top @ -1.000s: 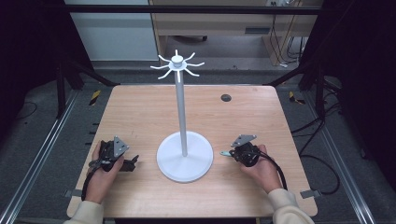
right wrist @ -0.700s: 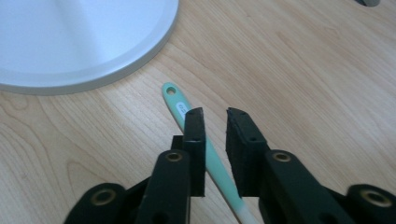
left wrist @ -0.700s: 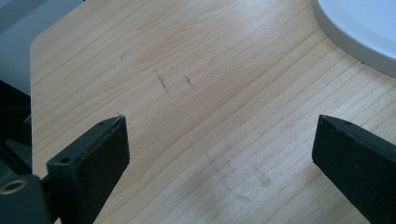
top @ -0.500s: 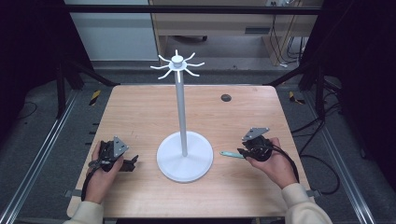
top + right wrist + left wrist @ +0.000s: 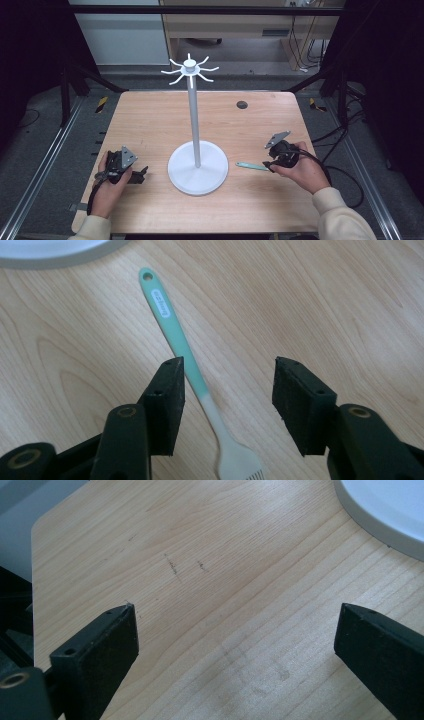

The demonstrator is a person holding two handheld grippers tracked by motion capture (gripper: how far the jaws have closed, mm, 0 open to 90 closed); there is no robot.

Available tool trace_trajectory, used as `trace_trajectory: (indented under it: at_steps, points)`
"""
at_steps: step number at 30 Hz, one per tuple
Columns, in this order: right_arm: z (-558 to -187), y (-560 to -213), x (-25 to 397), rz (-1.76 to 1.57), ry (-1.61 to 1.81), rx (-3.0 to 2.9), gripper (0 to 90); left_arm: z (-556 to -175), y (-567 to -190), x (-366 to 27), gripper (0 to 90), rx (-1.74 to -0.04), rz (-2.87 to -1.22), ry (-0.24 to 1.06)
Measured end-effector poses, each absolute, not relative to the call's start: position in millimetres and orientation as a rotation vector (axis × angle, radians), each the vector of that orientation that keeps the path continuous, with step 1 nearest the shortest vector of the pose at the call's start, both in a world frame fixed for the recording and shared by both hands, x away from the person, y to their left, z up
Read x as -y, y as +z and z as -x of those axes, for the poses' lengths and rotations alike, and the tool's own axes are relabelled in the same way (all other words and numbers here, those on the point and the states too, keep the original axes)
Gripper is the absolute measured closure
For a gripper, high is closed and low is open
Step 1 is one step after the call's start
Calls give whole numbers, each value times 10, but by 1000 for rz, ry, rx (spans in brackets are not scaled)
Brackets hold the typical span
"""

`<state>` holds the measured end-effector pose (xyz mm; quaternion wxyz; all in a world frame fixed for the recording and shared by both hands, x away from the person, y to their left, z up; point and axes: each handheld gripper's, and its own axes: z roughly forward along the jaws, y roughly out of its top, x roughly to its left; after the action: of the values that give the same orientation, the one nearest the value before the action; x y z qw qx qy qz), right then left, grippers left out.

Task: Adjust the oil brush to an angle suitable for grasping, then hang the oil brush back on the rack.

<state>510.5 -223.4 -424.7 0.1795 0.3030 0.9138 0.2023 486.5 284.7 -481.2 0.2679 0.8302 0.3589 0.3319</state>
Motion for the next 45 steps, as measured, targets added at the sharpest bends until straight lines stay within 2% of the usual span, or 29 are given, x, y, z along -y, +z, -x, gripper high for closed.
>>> trace_trajectory:
  at_steps: [15,33,45]
  points:
    - [-5161,-4294,2273,-767,471,-2682,521,-4862,-4812,-2853,35,-972,-2237,898]
    - [-5271,-4519,2124,-628,282,-2827,649,-4863,-4818,-2836,35,-962,-2250,896]
    - [-5339,-4542,2118,-581,223,-2881,711,-4866,-4819,-2840,35,-963,-2252,895]
